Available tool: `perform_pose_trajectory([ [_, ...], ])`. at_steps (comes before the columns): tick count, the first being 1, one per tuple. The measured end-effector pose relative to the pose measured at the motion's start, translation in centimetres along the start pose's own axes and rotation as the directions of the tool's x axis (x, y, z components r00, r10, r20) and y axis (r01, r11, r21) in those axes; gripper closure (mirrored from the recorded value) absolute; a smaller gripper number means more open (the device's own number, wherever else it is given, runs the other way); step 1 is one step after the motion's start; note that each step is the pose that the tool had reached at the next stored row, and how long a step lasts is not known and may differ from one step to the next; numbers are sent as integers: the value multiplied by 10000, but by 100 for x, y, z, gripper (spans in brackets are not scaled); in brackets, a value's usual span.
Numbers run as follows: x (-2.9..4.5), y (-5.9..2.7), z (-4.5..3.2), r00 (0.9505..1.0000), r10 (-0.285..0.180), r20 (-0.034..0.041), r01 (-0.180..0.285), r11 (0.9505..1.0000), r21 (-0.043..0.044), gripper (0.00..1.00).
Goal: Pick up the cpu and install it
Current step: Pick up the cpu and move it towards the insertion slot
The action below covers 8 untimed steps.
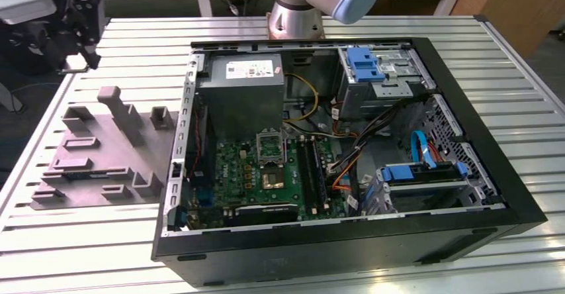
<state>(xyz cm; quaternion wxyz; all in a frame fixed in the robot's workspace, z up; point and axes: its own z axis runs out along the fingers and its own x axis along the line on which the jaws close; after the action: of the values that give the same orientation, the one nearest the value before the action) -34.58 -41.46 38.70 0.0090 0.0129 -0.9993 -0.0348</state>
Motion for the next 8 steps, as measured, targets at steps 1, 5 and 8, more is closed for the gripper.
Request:
perform_pose_trajectory([
  [1,-34,0,3,10000,5,1,-5,10000,1,53],
  [5,-163,-4,11,10000,28,2,-28,10000,1,53],
  [8,-175,-4,11,10000,29,1,-29,10000,0,53],
])
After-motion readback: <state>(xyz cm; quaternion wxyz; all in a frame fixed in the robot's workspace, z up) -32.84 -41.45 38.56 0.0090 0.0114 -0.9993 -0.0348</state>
